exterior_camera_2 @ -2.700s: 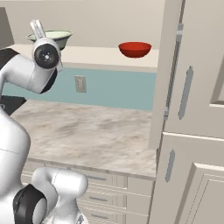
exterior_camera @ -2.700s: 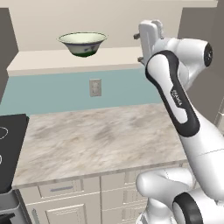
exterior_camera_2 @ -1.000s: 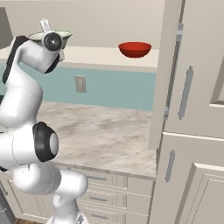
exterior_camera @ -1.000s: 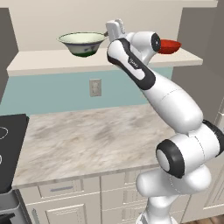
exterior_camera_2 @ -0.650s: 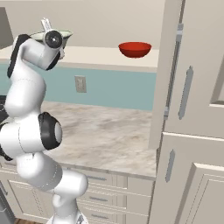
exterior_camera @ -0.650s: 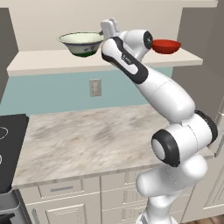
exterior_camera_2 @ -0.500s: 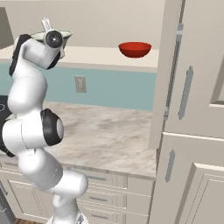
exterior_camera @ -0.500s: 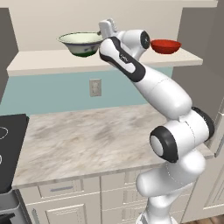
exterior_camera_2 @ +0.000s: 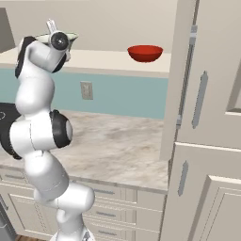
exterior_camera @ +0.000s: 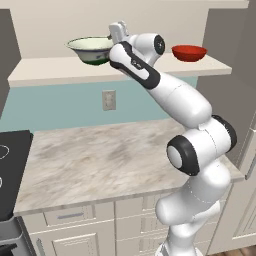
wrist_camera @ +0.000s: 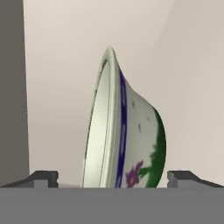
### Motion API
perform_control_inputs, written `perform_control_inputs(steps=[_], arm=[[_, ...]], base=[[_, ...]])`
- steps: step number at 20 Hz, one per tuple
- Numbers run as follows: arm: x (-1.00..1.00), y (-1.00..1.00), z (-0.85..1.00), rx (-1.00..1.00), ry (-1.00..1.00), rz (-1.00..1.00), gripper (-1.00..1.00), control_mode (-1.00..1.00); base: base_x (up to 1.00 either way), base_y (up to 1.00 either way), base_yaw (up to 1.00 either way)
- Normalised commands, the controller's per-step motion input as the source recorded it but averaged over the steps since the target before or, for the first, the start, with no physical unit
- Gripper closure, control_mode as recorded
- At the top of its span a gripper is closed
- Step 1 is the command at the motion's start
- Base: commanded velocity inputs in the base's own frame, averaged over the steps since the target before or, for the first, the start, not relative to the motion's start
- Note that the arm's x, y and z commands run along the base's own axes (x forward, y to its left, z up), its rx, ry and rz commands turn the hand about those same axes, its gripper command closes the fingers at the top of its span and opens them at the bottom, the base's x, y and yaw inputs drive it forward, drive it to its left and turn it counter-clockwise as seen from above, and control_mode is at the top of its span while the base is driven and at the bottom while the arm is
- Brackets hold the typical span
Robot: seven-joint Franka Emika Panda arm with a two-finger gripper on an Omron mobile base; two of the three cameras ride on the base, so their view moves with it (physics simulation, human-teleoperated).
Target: Take the smaller bowl and place it next to the appetizer plate on the dining counter , and place the larger bowl next to the plate with cooked food.
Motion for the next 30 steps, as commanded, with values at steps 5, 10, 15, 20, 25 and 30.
perform_control_inputs(steps=[5, 10, 15, 20, 25, 30], arm=[[0.15, 0.09, -0.1, 0.01, 0.03, 0.0, -1.0, -1.0], [0.27, 0.22, -0.17, 0.0, 0.03, 0.0, -1.0, -1.0], [0.34, 0.2, -0.08, 0.0, 0.0, 0.0, -1.0, -1.0], [0.37, 0.29, -0.23, 0.02, 0.02, 0.0, 1.0, -1.0], [0.28, 0.47, -0.47, 0.02, 0.01, 0.0, 1.0, -1.0], [0.1, 0.31, -0.48, 0.0, 0.0, 0.0, 1.0, -1.0]], base=[[0.0, 0.0, 0.0], [0.0, 0.0, 0.0], [0.0, 0.0, 0.0], [0.0, 0.0, 0.0], [0.0, 0.0, 0.0], [0.0, 0.0, 0.0]])
